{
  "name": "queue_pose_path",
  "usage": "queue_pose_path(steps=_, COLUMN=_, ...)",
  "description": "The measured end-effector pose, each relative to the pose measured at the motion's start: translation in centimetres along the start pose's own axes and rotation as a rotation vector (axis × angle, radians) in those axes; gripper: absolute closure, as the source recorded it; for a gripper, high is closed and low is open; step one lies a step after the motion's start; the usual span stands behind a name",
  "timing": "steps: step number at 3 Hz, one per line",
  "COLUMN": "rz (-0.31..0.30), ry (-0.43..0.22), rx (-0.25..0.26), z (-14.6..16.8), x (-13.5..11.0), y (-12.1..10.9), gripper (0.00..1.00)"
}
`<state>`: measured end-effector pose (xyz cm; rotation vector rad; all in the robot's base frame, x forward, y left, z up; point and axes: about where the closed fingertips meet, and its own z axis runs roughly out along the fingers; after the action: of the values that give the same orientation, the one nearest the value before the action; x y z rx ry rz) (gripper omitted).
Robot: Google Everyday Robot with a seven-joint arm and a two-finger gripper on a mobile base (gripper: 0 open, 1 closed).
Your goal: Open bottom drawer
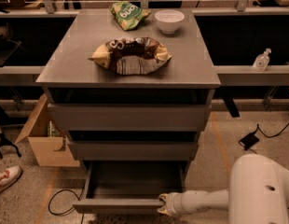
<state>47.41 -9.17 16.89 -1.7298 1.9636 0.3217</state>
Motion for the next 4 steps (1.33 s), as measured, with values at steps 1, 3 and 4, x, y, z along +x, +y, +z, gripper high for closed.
queue_pose_path(steps=1, rz=0.018, ry=-0.001, rx=0.010, z=-0.25, x=0.15, y=1.17, gripper=1.00)
queue_pose_path(steps=3, rz=0.018, ry=-0.003, rx=0.006, z=-0.12, x=0.05, y=1.38, gripper=0.51)
queue_pose_path(steps=4, rz=0.018, ry=-0.003, rx=0.006, z=-0.12, x=0.05, y=1.38, gripper=0.26)
